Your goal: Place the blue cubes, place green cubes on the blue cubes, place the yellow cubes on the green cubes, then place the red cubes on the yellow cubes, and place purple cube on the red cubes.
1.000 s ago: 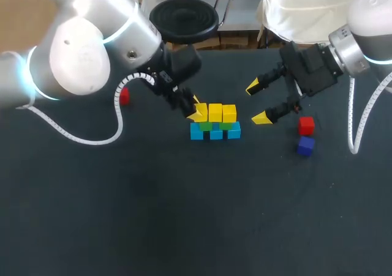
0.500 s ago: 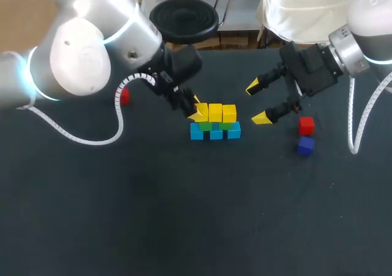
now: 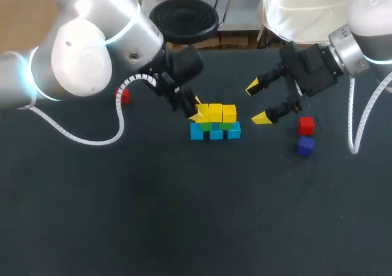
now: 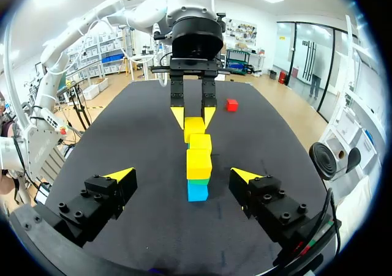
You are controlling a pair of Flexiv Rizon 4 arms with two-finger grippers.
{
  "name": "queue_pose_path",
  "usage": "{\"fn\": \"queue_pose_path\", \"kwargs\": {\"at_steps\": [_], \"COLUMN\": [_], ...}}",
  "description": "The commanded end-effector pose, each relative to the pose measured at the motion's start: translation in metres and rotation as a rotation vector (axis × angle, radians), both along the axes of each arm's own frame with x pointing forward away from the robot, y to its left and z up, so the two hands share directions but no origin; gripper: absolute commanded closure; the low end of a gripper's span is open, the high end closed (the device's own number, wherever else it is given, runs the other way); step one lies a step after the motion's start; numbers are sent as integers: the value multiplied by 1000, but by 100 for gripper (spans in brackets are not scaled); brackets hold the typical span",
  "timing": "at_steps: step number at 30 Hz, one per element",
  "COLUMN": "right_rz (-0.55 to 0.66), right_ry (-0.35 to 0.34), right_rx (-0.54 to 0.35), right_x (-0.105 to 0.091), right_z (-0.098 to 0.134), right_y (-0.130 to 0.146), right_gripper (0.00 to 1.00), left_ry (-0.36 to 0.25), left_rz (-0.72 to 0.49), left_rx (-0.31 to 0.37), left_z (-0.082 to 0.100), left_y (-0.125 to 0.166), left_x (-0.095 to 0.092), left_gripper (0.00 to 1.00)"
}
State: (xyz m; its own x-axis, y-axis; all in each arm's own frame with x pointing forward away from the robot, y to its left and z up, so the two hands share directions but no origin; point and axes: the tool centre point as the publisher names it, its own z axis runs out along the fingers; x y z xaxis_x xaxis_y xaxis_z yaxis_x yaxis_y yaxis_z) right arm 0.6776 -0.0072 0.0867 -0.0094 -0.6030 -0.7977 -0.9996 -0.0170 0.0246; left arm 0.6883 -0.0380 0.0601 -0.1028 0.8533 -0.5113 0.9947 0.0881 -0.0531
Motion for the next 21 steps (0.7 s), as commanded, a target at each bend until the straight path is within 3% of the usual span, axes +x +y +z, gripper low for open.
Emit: {"fn": "queue_pose_path", "kwargs": {"at_steps": [1,21], "right_rz": [0,0], "right_ry": [-1,-1], "right_rx": [2,2], "right_x": [-1,-1], "right_z": [0,0], "right_y": [0,0], "right_gripper": [0,0], "left_ry": [0,-1], "left_rz": [-2,-3], "left_rx": [2,10], "left_z": [0,-2], "left_y": [-1,-2], "left_x": [1,2], "left_gripper": [100,100]}}
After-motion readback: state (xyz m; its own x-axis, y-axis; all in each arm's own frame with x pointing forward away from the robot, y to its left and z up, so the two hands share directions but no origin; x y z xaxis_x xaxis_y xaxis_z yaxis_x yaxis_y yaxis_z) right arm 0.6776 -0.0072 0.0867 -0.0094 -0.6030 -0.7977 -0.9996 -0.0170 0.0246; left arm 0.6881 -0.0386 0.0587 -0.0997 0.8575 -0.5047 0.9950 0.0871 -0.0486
